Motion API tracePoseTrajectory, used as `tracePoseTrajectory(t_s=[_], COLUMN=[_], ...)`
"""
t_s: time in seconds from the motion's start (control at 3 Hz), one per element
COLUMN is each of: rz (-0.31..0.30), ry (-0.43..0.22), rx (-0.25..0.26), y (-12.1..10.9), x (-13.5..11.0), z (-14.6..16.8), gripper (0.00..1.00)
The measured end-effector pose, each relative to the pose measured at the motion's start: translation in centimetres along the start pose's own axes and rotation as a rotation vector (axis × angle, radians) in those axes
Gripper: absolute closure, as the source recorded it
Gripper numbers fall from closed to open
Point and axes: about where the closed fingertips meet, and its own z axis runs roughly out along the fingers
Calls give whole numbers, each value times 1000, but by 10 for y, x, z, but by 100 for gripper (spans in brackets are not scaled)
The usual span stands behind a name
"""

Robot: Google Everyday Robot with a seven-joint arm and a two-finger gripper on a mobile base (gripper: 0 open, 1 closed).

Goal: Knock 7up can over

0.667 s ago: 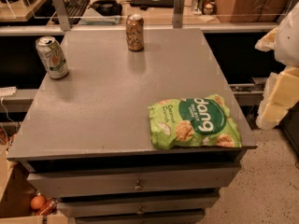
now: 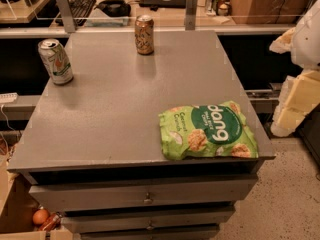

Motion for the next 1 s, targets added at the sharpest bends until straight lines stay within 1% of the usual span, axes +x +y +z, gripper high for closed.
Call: tracePoseTrajectory(t_s=[0.33, 0.67, 1.0], rz=[-73, -166, -220], ry=[-123, -342, -593], rx=[-28, -74, -132], y=[-6, -14, -6], x=[-58, -160, -265], z=[25, 55, 70], gripper=[0, 0, 0])
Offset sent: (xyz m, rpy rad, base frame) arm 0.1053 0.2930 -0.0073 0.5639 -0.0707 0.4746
